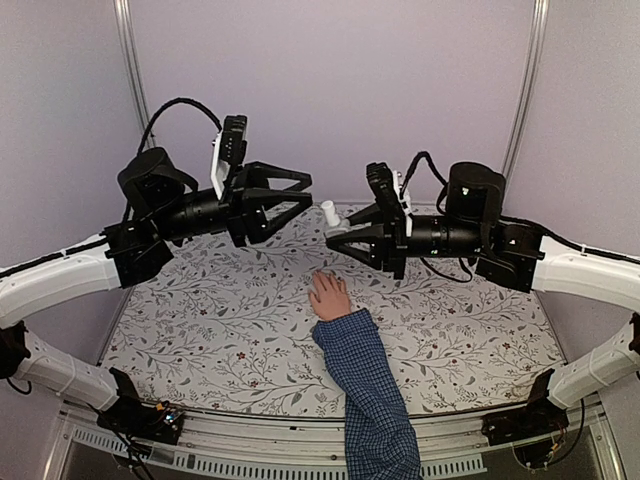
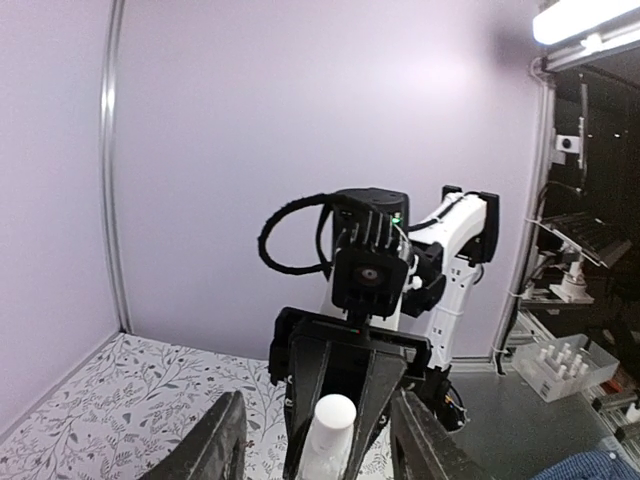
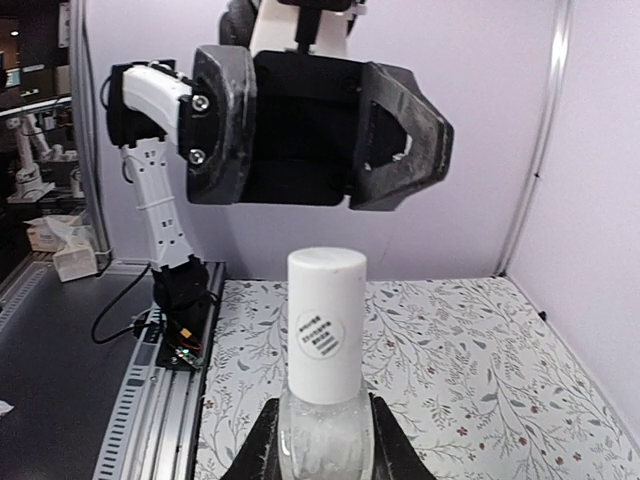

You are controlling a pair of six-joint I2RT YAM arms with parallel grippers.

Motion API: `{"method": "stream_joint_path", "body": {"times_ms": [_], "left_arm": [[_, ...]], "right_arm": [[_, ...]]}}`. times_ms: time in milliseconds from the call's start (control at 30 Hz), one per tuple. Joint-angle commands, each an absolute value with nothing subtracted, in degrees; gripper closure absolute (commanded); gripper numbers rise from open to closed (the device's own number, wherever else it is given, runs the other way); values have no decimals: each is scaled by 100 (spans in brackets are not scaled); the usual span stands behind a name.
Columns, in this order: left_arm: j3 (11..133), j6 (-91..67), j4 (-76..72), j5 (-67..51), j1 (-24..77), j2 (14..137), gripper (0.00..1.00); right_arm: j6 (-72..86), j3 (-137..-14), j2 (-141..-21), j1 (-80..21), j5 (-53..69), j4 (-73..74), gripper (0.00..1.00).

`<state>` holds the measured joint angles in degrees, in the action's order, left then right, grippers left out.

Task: Paint the nails
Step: Screw the nail polish bottle.

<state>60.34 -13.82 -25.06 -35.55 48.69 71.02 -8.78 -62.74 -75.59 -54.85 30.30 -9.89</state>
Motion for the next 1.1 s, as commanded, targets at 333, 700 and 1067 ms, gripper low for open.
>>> {"method": "stream_joint_path", "body": {"times_ms": [333,700,1067], "left_arm": [[6182,-2213,-2138,-1399,5093,7596,53],[6556,-2498,-2098,-1167,5183,8240,61],[6461,-2497,-2212,-1486,5177,8304,91]], "right_arm": [[-898,-6365,-7805,-5526,548,-1017,100],[-1024,-6542,-8045,-5650,31,-802,100],[-1020,-6573,-7985,-5660,111,-806,100]]}}
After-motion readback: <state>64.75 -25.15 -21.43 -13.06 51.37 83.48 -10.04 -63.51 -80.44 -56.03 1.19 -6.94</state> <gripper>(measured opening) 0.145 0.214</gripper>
